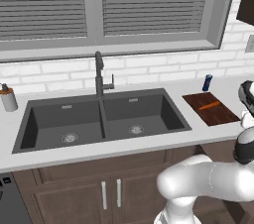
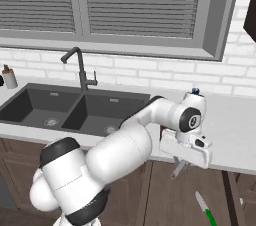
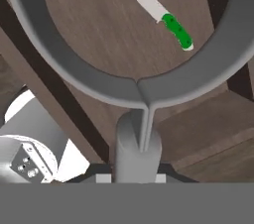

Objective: Place the appropriate cutting tool for cutting the carrot skin on the cutting board.

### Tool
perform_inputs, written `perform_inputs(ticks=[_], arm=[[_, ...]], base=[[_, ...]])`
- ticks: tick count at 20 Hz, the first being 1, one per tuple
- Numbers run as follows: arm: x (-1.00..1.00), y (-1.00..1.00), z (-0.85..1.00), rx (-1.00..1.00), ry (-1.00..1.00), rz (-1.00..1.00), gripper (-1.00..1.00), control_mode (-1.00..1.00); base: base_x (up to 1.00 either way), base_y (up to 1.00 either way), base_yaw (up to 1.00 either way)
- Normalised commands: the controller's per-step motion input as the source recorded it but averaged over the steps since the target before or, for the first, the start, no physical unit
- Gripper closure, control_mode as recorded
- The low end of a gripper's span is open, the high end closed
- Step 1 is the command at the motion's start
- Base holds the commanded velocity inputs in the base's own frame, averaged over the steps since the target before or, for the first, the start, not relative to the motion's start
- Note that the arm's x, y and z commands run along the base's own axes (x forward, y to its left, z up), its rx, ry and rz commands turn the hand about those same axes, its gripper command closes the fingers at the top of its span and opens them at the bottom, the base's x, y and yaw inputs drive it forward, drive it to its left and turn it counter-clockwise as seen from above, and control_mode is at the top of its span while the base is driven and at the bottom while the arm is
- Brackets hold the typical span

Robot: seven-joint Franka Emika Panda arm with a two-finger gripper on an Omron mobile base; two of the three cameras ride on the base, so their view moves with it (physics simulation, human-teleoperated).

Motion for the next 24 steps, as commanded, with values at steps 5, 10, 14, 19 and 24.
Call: perform_inputs(ticks=[5, 10, 14, 19, 24], arm=[[0.85, -0.06, -0.18, 0.00, -0.03, 0.07, 1.00, -1.00], [0.82, -0.05, -0.30, 0.00, -0.10, 0.09, 1.00, -1.00], [0.67, -0.07, -0.30, 0.00, -0.17, 0.10, 1.00, -1.00], [0.65, -0.08, -0.26, 0.00, -0.20, 0.10, 1.00, -1.00], [0.78, -0.03, -0.04, 0.00, -0.08, 0.09, 1.00, -1.00]], base=[[0.00, 0.00, 0.00], [0.00, 0.00, 0.00], [0.00, 0.00, 0.00], [0.00, 0.00, 0.00], [0.00, 0.00, 0.00]])
